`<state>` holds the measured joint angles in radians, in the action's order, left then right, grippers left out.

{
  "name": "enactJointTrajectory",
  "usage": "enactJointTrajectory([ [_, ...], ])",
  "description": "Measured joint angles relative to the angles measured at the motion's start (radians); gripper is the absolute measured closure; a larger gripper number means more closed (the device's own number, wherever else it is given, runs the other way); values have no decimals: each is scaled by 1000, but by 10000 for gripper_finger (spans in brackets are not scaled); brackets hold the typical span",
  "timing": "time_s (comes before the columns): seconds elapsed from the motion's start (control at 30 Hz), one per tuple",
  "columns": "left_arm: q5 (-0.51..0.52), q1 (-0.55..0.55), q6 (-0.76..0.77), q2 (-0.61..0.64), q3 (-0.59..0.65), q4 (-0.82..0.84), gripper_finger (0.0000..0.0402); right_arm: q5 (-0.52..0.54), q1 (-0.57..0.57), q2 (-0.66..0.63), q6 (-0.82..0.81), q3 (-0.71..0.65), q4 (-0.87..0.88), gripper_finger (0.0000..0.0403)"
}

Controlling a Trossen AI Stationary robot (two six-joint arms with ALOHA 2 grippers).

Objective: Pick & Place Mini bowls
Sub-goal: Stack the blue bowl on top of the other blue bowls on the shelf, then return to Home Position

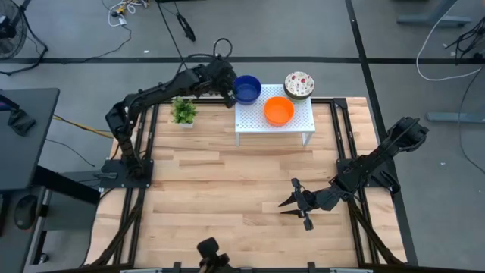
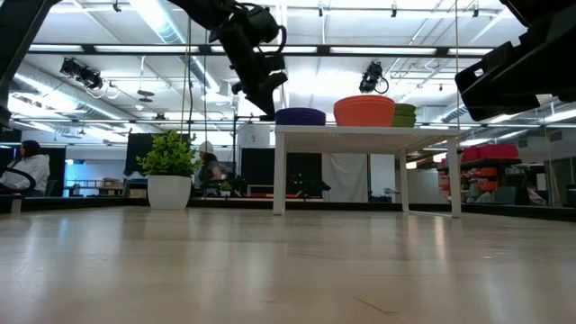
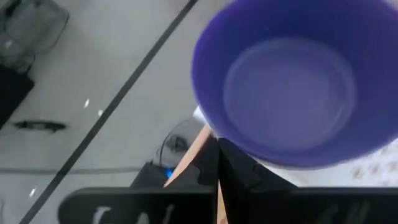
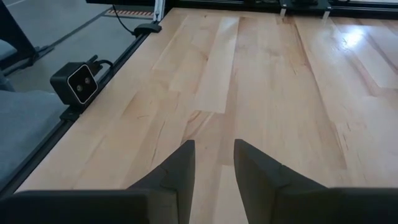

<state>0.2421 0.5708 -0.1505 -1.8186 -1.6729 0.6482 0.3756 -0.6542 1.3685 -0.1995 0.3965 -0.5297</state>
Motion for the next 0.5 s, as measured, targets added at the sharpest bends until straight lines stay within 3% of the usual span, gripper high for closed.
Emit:
enactJointTrajectory([
  [0.2, -39, -24, -6, 1, 0, -68, 390, 0, 0, 0, 2, 0, 0, 289],
  [0.5, 22, -42, -29, 38, -36, -2, 396, 1, 0, 0, -10, 0, 10, 289],
])
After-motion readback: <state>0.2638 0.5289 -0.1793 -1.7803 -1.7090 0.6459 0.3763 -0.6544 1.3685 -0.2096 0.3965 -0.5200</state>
